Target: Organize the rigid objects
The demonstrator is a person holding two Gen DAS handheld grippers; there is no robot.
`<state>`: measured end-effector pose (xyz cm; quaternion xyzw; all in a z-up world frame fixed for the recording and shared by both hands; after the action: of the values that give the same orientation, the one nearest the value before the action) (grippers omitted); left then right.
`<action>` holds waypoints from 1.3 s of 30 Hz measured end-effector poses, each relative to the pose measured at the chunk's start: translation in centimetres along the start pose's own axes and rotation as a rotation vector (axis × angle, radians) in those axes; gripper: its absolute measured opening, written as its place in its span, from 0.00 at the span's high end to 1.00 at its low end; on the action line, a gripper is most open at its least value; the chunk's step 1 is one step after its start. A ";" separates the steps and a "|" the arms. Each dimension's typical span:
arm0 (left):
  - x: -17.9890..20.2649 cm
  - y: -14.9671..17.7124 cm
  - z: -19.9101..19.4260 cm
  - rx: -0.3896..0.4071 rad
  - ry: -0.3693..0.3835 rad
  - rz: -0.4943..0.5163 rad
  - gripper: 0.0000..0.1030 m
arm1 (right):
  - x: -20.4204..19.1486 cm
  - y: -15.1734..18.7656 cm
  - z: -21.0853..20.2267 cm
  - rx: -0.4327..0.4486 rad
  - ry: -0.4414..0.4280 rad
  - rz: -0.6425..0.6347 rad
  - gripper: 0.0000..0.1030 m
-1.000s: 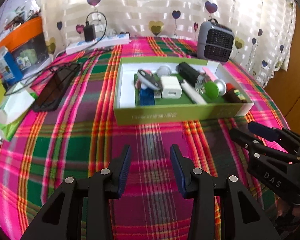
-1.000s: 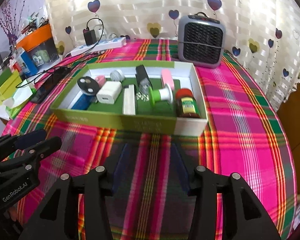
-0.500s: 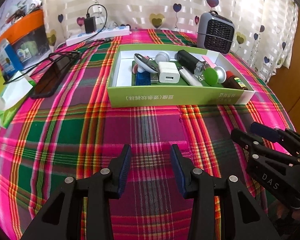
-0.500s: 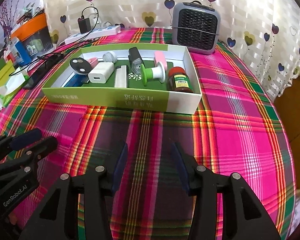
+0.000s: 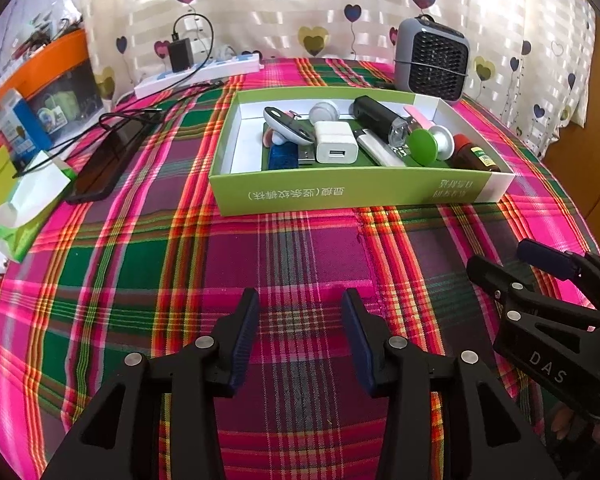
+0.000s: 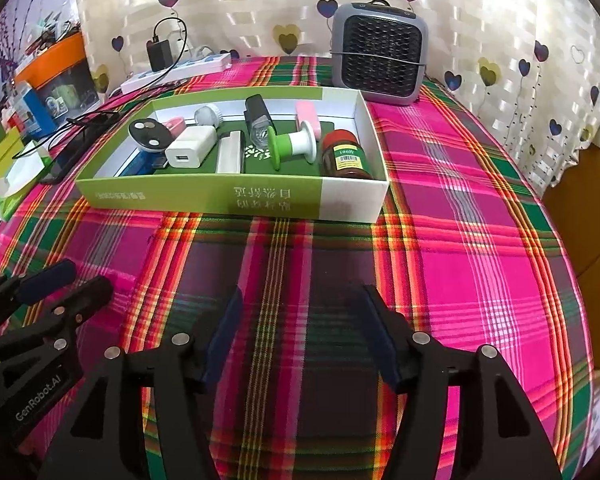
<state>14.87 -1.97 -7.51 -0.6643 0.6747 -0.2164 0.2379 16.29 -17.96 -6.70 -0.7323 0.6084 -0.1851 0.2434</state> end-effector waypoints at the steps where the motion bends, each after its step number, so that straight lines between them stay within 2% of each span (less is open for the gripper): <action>1: 0.0 0.0 0.0 0.000 0.002 -0.001 0.60 | 0.0 0.0 0.0 0.000 -0.001 0.000 0.40; 39: 0.0 0.0 0.0 0.000 0.001 -0.002 0.60 | -0.1 0.0 0.0 -0.001 -0.002 -0.001 0.39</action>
<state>14.89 -2.01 -7.48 -0.6648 0.6742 -0.2171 0.2373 16.26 -17.84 -6.75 -0.7329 0.6079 -0.1842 0.2437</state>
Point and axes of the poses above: each gripper's, at about its wrist camera, not at the fingertips, and z roughly the way its jaws point, x to its right, y to its underside, the point moved 10 cm from there along z, roughly the way its jaws point, and after that the axes turned 2 degrees about -y, right-handed, at the moved point
